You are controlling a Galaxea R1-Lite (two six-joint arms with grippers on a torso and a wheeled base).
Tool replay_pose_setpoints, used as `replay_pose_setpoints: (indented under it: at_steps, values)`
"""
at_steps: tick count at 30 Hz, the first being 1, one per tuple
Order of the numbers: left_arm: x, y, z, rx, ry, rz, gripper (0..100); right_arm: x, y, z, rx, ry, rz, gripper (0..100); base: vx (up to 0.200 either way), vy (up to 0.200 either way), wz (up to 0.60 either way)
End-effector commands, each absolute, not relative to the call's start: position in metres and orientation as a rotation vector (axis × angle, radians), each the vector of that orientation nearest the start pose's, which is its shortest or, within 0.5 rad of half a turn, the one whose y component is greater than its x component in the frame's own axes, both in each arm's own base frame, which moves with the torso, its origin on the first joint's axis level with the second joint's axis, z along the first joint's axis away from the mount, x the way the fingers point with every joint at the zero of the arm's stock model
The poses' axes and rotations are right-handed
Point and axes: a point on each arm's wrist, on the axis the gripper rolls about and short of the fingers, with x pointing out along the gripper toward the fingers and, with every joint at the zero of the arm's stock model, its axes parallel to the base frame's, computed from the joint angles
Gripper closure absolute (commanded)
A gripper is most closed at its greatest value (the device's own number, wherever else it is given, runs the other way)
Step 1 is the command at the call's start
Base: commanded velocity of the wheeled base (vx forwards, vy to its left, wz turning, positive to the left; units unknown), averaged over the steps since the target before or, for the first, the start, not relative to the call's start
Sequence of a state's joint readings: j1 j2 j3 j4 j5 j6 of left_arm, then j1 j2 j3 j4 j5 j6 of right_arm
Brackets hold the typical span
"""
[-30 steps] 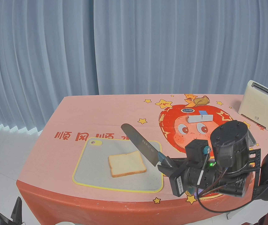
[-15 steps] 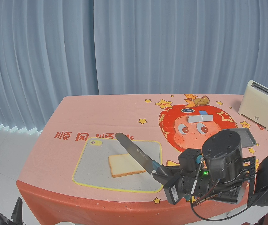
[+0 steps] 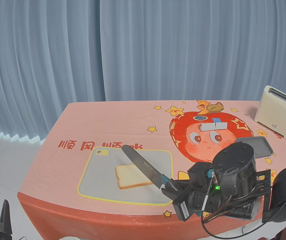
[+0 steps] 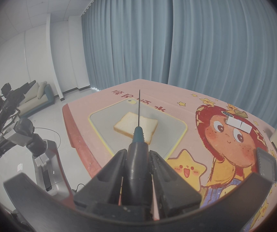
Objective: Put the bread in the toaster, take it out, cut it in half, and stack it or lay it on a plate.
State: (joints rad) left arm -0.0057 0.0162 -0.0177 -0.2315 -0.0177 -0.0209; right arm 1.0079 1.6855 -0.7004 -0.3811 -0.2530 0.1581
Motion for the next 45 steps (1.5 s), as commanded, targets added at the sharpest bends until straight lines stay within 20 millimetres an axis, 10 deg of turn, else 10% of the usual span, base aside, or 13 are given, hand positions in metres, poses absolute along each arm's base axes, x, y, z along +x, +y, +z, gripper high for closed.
replay_pose_setpoints:
  at_steps: [1, 18, 19, 32, 45]
  values:
    - [-0.023, -0.001, 0.108, -0.018, -0.233, -0.047, 0, 0.15, 0.234, 0.134, -0.227, 0.56, 0.699, 100, 0.0, 0.0, 0.0]
    - [0.029, -0.004, 0.138, 0.035, -0.07, -0.152, 0, 0.15, 0.234, 0.133, -0.23, 0.562, 0.697, 100, 0.0, 0.0, 0.0]
    - [0.032, -0.004, 0.14, 0.034, -0.061, -0.159, 100, 0.15, 0.234, 0.133, -0.231, 0.56, 0.693, 100, 0.0, 0.0, 0.0]
    - [0.053, -0.006, 0.168, 0.038, -0.05, -0.243, 100, 0.15, 0.235, 0.131, -0.237, 0.56, 0.682, 100, 0.0, 0.0, 0.0]
    - [0.122, -0.015, 0.218, 0.014, 0.008, -0.46, 100, 0.146, 0.243, 0.135, -0.227, 0.545, 0.703, 100, 0.0, 0.0, 0.0]
